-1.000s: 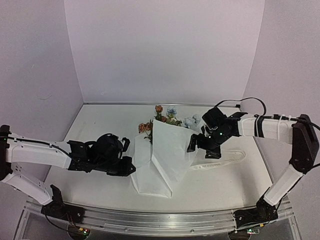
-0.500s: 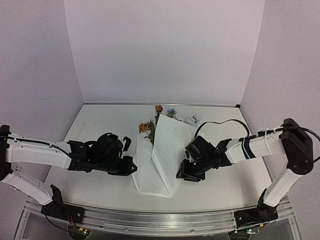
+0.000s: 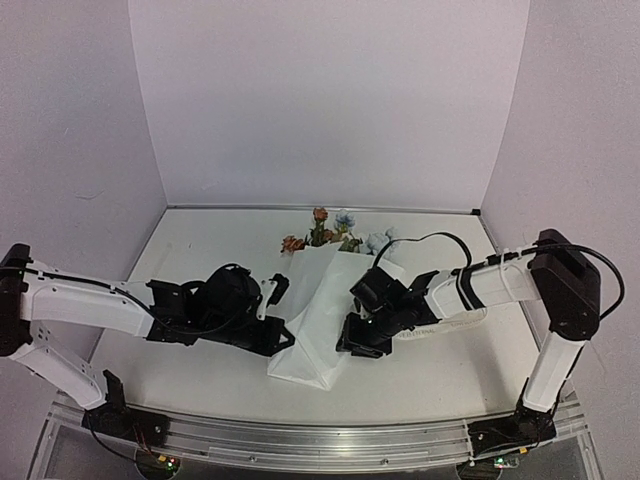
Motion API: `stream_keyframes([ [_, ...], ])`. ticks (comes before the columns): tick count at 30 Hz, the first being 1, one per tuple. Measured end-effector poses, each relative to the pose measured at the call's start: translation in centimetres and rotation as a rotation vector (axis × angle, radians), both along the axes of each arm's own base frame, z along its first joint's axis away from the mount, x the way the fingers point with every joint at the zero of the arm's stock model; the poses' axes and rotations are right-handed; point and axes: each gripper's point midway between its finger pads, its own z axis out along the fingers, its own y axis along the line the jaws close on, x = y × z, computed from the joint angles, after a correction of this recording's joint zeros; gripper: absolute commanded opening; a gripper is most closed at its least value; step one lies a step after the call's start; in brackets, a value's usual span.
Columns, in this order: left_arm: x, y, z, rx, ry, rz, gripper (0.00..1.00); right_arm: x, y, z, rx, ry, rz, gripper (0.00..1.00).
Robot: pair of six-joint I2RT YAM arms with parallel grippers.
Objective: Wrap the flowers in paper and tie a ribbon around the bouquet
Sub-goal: Fold the 2/3-folded wrapping paper at the center of the board.
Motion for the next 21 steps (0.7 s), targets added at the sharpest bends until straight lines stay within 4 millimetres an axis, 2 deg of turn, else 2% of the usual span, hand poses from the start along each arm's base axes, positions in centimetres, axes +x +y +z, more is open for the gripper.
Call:
stream_keyframes([
  [4, 0.4, -2.5, -0.6, 0.020, -0.011, -0.068, 0.00, -0.4, -0.6, -0.6, -0.034, 0.014, 0.011, 0.43],
  [7, 0.6, -4.3, -2.1, 0.048, 0.005, -0.116, 0.00, -0.5, -0.8, -0.6, -0.042, 0.010, 0.023, 0.46],
  [11, 0.3, -5.2, -4.8, 0.089, 0.050, -0.160, 0.00, -0.6, -0.9, -0.4, -0.044, -0.003, 0.047, 0.52],
  [15, -0.1, -5.7, -6.3, 0.108, 0.090, -0.182, 0.00, -1.1, -1.7, 0.9, -0.028, -0.032, 0.064, 0.58],
  [21, -0.2, -7.0, -6.7, 0.097, 0.118, -0.206, 0.00, -2.0, -3.6, 3.8, -0.006, -0.091, 0.074, 0.74],
])
